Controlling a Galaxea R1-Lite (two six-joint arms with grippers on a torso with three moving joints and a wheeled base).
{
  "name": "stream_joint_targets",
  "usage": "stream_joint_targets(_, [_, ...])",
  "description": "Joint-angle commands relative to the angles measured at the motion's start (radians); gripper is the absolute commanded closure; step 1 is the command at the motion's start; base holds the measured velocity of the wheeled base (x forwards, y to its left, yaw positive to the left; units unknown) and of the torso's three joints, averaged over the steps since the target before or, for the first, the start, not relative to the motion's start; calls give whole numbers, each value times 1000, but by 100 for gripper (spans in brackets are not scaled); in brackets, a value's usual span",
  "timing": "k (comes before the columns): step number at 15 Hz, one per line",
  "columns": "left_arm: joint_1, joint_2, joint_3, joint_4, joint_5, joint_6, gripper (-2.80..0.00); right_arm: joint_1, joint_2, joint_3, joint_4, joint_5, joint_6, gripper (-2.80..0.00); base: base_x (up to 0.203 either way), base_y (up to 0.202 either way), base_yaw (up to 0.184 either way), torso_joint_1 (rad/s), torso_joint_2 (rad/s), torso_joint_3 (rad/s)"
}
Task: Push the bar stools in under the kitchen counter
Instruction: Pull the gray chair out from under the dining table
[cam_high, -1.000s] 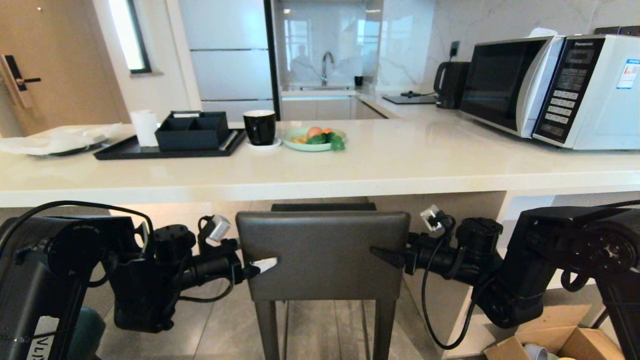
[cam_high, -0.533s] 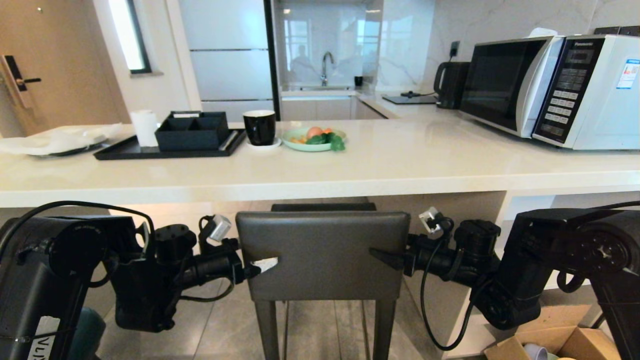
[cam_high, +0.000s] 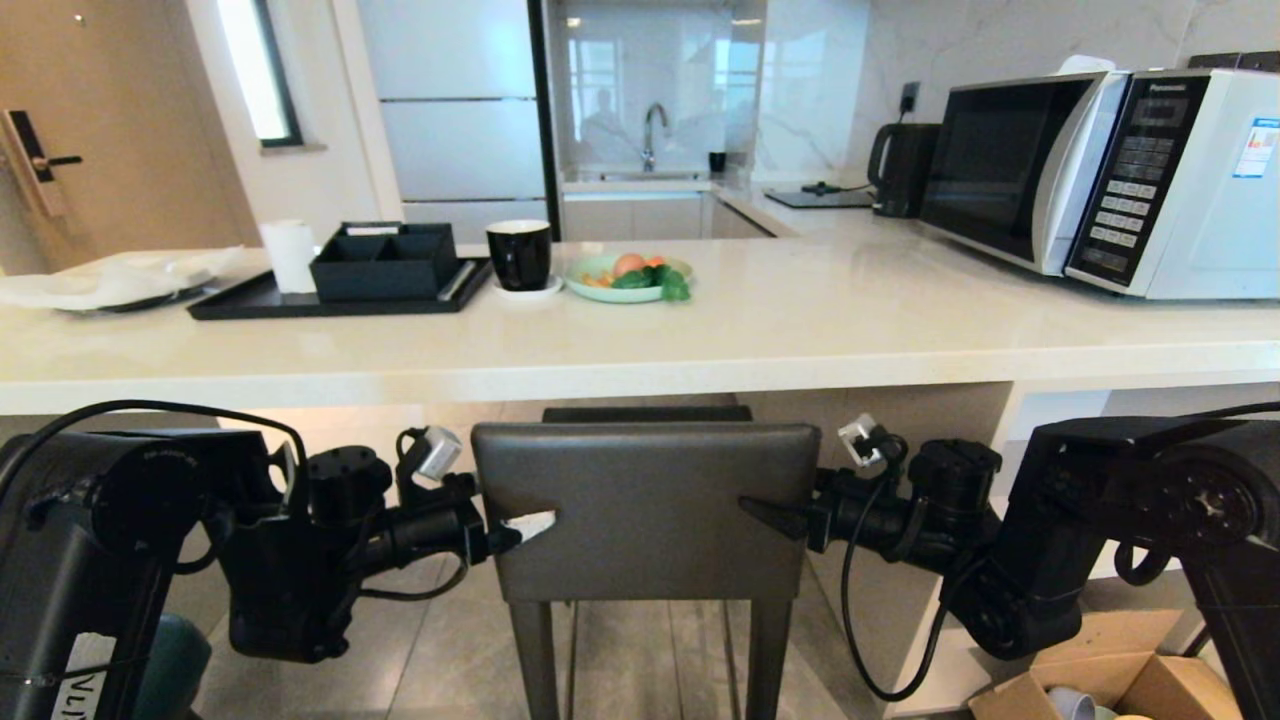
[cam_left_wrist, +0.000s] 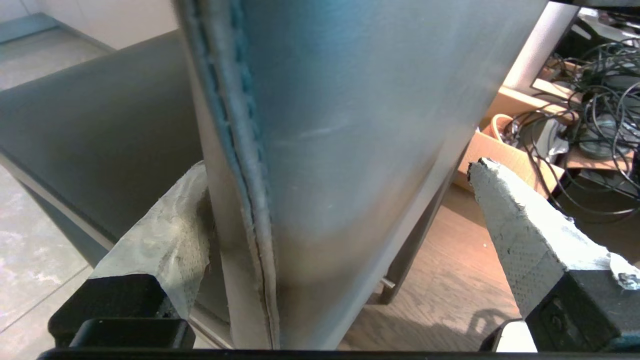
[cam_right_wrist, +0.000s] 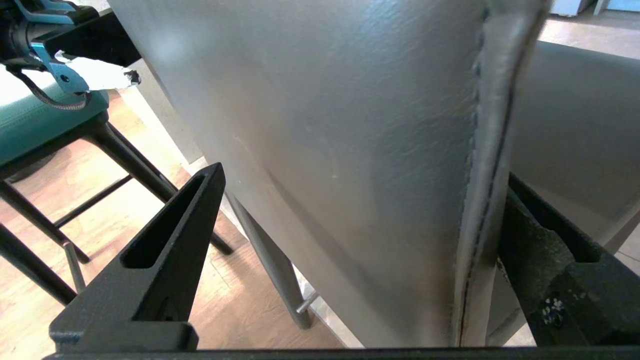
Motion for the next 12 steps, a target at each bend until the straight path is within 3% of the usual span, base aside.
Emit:
stream_joint_targets(1, [2, 3, 2, -9, -2, 2, -280, 1, -2, -1, -15, 5, 0, -280, 0, 0, 0, 0, 0, 0])
stream_joint_targets(5, [1, 9, -5, -9, -1, 2, -280, 4, 7, -4, -15, 4, 1, -280, -20, 0, -1, 1, 1, 2])
stream_joint_targets(12, [-2, 2, -3, -9, -3, 2, -280, 4, 15, -17, -15, 3, 1, -280, -187, 0, 0, 3, 2, 4])
